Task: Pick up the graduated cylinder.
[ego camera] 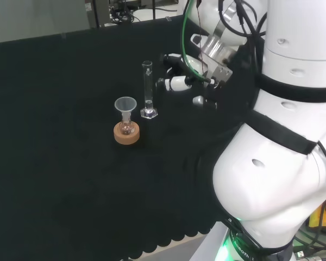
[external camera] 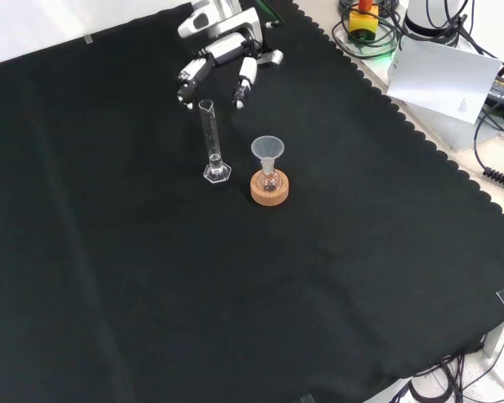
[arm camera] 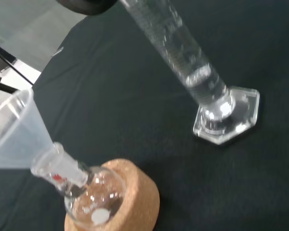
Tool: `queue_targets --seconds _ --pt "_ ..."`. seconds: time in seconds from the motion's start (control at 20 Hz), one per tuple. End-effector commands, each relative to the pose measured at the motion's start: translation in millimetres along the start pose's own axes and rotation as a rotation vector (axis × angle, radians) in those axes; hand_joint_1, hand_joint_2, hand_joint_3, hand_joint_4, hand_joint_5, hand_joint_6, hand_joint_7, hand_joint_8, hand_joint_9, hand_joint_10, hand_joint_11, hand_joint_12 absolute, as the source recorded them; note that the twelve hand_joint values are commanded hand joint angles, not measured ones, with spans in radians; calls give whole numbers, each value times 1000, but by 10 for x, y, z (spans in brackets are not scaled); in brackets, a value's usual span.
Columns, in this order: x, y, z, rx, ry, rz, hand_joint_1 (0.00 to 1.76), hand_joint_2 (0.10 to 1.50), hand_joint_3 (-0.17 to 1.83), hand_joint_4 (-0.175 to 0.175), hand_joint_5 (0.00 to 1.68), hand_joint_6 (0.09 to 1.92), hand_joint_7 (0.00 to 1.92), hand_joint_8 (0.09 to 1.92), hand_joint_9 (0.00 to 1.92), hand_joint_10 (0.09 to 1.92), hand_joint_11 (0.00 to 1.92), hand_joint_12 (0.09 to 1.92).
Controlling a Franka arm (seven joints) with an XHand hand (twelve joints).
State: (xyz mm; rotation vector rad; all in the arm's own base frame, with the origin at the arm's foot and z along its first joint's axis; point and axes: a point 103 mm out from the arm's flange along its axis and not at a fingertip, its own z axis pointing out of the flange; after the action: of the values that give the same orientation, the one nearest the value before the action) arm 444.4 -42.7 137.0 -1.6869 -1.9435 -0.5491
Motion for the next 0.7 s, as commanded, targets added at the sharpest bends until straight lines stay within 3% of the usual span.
queue_targets --seconds 0.05,0.7 --pt "-40 87 181 -1 88 -53 849 906 -175 -49 482 87 322 710 564 619 264 1346" --pt "-33 250 377 -39 193 -100 950 892 -175 -49 544 87 369 693 644 572 390 1295"
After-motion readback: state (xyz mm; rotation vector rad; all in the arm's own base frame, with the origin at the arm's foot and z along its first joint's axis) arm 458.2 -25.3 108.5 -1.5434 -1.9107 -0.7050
